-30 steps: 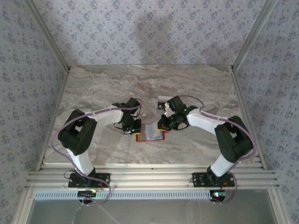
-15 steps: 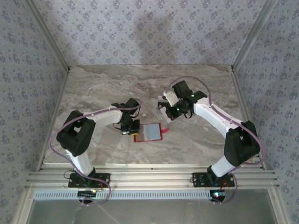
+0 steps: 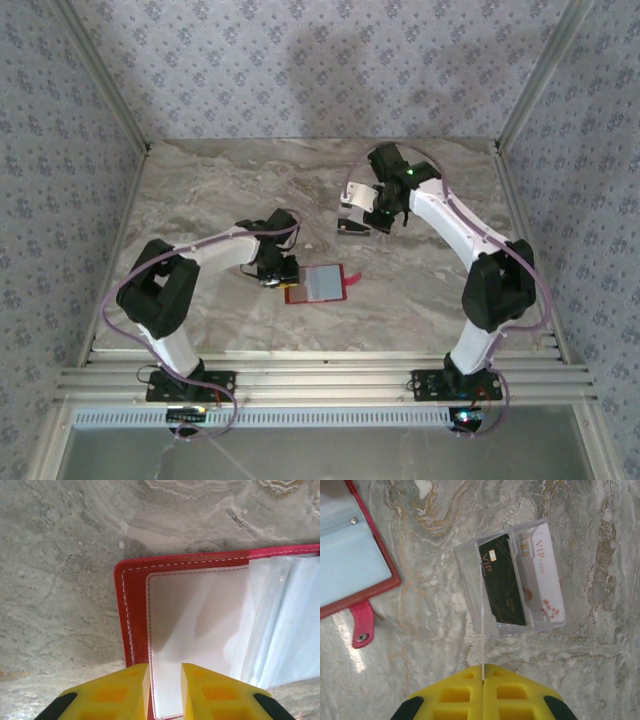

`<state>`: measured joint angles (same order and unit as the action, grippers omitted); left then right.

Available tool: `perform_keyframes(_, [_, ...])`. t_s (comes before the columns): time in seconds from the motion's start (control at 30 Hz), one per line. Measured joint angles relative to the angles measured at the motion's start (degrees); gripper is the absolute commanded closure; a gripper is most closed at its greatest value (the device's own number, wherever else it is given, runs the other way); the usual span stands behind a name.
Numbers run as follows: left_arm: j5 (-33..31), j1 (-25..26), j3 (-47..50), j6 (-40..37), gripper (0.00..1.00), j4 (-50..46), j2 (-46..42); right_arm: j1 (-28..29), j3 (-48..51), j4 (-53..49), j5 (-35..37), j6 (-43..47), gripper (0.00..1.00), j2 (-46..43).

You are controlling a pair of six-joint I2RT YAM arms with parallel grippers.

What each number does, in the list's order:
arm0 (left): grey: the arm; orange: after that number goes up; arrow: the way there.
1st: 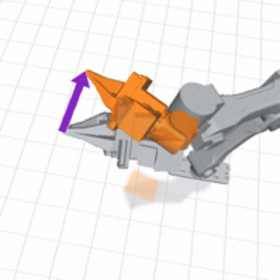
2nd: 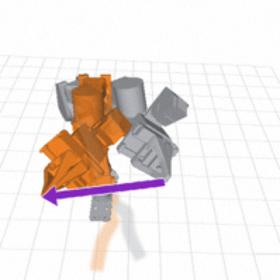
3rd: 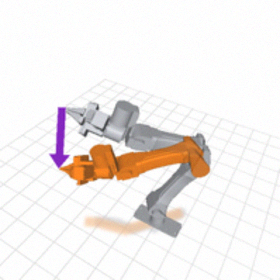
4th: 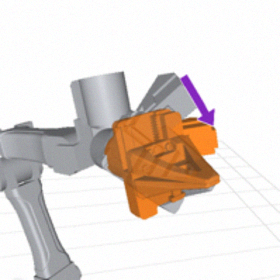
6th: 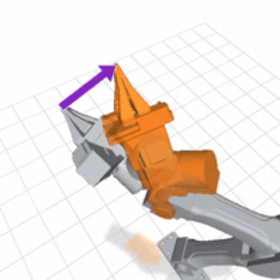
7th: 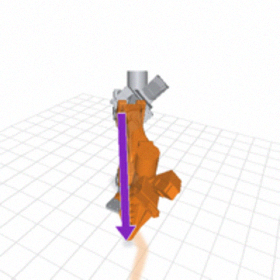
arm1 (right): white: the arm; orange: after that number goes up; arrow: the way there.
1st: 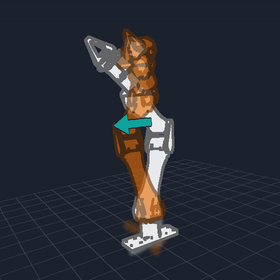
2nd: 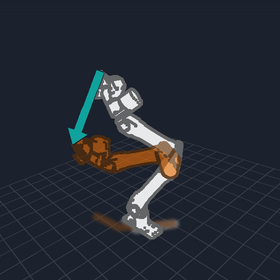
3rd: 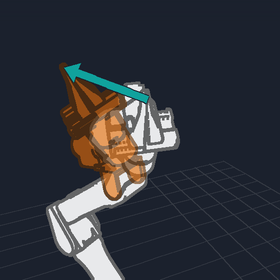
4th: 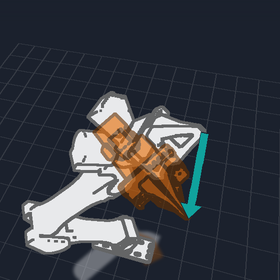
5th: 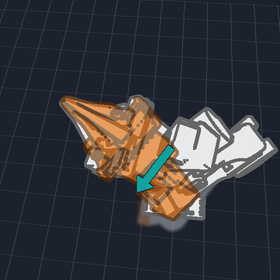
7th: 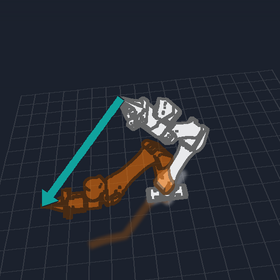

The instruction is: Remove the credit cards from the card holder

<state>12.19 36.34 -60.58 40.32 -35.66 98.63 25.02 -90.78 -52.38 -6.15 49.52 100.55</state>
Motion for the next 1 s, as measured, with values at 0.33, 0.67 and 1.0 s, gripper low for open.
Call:
perform_keyframes(0.33, [-2.0, -1.5, 0.0, 0.0, 0.70, -0.8, -4.0, -1.6, -17.0, -6.3, -0.4, 7.3, 1.00, 13.7])
perform_keyframes(0.67, [-3.3, -3.8, 2.4, 0.2, 0.70, -1.8, -8.4, -3.0, -25.0, -9.5, -0.3, 8.5, 1.00, 22.4])
perform_keyframes(1.0, [-4.1, -4.8, 4.0, 0.2, 0.70, -3.4, -10.7, -3.0, -26.2, -9.6, 0.0, 8.8, 0.91, 26.6])
